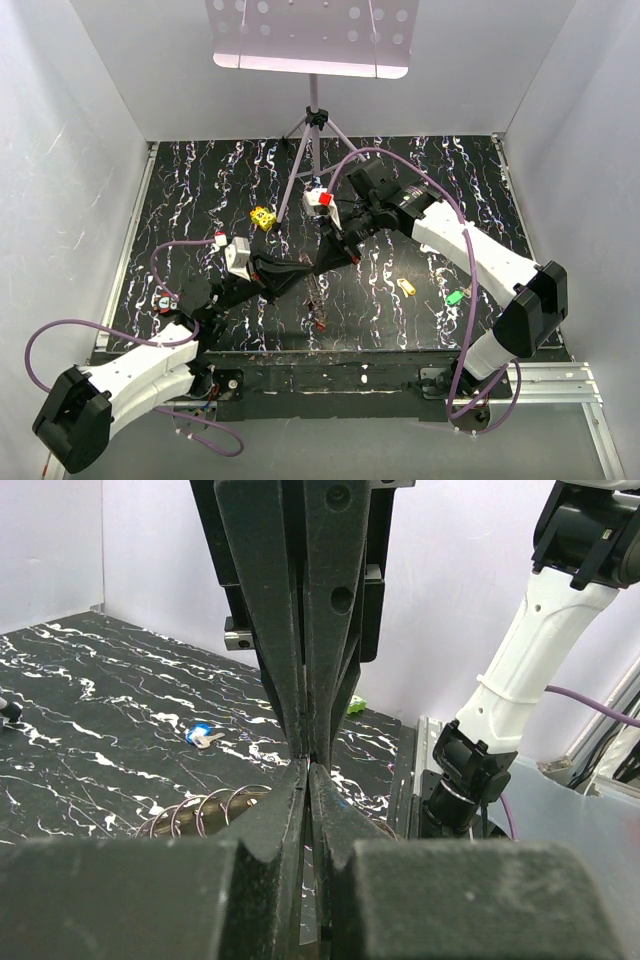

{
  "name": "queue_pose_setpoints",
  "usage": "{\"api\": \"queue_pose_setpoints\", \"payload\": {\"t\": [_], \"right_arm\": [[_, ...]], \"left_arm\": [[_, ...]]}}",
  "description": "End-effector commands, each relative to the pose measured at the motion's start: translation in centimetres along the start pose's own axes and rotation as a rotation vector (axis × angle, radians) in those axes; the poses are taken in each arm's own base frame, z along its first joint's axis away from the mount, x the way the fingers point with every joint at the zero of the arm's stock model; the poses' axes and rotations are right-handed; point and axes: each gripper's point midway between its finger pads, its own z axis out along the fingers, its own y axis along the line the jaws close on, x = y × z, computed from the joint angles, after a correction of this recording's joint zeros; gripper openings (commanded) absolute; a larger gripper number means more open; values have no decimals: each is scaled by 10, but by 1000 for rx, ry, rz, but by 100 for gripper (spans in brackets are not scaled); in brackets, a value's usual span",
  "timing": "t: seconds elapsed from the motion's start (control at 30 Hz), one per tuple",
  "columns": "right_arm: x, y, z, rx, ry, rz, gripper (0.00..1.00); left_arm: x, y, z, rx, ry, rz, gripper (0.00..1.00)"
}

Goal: Put the keys on the keyring

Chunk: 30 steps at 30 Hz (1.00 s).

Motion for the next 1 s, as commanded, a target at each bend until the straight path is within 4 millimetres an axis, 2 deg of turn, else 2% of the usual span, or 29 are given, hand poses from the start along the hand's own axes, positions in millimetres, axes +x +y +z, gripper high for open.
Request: {"api": "queue_pose_setpoints", "payload": {"t": [0.0,0.07,0.27,0.37,0.5,0.63,0.77,0.97], "right_arm": [[-13,5,-3,7,-7,-48,1],[-12,6,-5,10,3,-54,1],[-4,12,-8,-2,39,-96,1],[0,13,-11,1,62,-119,1],[5,11,-13,10,108,-137,1],[4,11,-11,9,115,-140,1],[6,11,-9,3,121,-134,1],[8,11,-6,-5,127,-129,1]], "left_arm": [[-8,-2,-4,-15,-37,16,0],[-4,-1,-7,-28,-20,-3,3],[-3,-4,-15,-54,53,20,44],[1,-7,-22,-59,128,49,55],[10,-13,-23,-19,231,60,55],[12,-15,-14,28,269,53,51],[17,-9,-6,24,285,29,47],[12,-2,-1,-8,256,37,43]]}}
